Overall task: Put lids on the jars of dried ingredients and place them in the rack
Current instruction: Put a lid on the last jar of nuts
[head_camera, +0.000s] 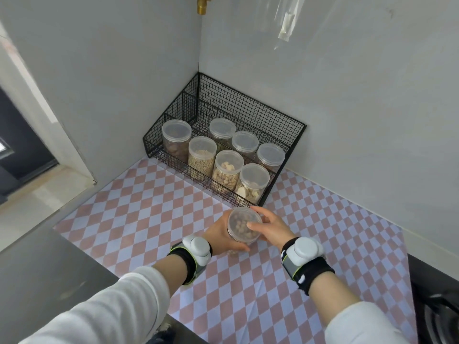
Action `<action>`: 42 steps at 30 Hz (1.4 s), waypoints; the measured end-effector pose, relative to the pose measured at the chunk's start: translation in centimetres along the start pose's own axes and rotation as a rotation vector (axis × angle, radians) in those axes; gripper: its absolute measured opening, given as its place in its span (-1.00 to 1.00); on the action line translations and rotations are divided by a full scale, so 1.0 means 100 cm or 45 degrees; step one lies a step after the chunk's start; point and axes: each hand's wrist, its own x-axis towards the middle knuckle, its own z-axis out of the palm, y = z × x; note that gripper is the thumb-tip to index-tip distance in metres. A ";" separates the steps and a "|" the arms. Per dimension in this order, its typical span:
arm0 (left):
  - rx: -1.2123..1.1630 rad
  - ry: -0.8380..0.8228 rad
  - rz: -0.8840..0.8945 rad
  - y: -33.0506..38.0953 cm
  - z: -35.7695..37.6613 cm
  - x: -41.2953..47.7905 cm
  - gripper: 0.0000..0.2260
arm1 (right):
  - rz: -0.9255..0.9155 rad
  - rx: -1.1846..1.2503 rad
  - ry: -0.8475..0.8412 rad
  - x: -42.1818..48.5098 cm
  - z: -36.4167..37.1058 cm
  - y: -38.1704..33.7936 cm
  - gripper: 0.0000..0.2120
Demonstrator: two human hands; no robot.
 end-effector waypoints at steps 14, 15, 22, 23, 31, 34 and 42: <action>-0.002 0.032 0.052 0.005 0.002 -0.004 -0.27 | -0.225 -0.649 -0.021 -0.007 0.006 -0.016 -0.33; 0.000 0.025 0.061 0.005 0.002 -0.004 -0.30 | -0.305 -0.654 -0.108 -0.008 0.008 -0.018 -0.21; 0.023 -0.002 0.042 0.000 0.002 -0.003 -0.17 | -0.466 -1.202 -0.094 -0.009 0.015 -0.021 -0.18; 0.043 -0.008 0.036 -0.001 0.002 -0.002 -0.13 | -0.457 -1.251 -0.053 -0.009 0.015 -0.024 -0.18; 0.041 -0.046 0.006 -0.002 0.001 0.000 -0.22 | -0.533 -1.448 -0.189 -0.004 0.010 -0.034 -0.21; -0.015 -0.080 0.010 0.003 0.000 0.001 -0.41 | -0.617 -1.495 -0.384 0.002 0.005 -0.037 -0.18; -0.024 -0.095 -0.009 -0.007 0.001 0.004 -0.26 | -0.626 -1.589 -0.318 -0.004 0.002 -0.047 -0.20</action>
